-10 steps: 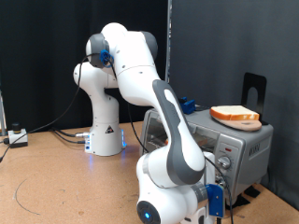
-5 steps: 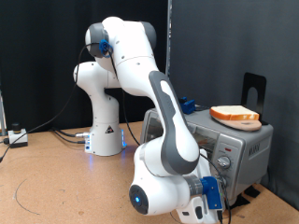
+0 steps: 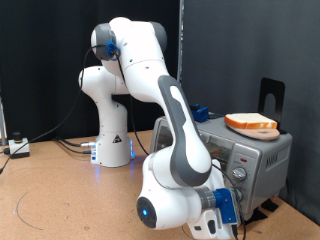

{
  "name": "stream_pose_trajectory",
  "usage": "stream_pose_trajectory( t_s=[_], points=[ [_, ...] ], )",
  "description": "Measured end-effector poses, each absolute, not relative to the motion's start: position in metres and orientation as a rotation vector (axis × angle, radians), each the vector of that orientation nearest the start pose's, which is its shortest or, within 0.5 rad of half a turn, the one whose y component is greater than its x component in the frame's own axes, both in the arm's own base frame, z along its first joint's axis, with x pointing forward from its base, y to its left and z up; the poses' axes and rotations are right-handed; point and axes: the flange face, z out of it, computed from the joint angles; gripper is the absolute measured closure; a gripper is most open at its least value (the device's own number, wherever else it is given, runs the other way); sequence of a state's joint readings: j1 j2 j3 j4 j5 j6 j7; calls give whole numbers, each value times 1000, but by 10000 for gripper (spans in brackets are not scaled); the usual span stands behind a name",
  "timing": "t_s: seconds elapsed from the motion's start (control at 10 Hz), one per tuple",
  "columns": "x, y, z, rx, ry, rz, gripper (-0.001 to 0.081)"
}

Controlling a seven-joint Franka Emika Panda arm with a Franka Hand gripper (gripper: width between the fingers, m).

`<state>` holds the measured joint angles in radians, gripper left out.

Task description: Make a piece of toast with the oven

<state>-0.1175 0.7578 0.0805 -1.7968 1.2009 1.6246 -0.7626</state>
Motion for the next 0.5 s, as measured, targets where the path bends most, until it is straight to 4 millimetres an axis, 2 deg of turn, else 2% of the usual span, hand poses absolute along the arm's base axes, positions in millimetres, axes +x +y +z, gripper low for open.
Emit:
stream_pose_trajectory(
  t_s=[0.3, 0.4, 0.5],
  points=[
    [583, 66, 143, -1772, 5, 342, 686],
    [582, 61, 146, -1765, 6, 359, 503],
    [580, 56, 150, -1762, 7, 378, 503]
  ],
)
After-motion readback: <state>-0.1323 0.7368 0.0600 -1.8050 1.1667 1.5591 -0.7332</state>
